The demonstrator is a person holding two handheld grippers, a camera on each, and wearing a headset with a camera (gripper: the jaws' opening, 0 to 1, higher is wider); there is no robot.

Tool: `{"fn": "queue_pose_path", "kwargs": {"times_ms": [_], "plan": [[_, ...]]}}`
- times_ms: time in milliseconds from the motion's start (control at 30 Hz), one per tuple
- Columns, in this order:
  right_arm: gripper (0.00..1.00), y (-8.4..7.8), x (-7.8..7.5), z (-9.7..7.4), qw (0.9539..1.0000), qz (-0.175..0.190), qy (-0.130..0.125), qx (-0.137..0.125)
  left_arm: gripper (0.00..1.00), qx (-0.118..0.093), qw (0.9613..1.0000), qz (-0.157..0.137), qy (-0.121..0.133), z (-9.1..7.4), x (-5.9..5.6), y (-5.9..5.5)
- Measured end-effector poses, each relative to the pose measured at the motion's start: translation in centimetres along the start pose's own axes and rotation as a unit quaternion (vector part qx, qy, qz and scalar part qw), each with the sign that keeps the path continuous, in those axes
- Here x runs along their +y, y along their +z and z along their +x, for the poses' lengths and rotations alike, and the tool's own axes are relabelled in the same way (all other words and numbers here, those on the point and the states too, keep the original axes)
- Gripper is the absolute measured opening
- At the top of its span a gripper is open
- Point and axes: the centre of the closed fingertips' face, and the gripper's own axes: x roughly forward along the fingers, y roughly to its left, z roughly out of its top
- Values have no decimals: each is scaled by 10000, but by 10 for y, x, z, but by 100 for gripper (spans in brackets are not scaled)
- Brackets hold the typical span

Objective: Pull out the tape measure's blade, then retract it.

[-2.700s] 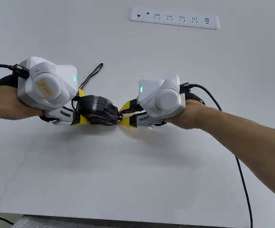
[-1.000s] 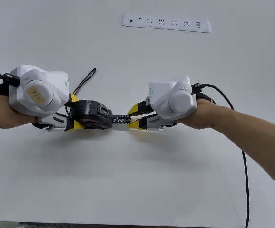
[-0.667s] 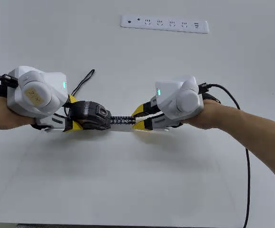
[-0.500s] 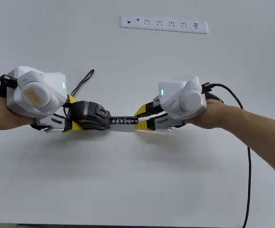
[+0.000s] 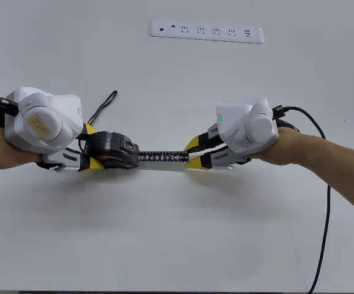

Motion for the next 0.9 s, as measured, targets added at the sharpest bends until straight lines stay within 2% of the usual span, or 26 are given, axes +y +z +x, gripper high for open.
{"fn": "queue_pose_path", "kwargs": {"times_ms": [900], "plan": [[11,-44,7,-45,9995,180,-71,230,29,57,10000,38,27,1,1,2]]}}
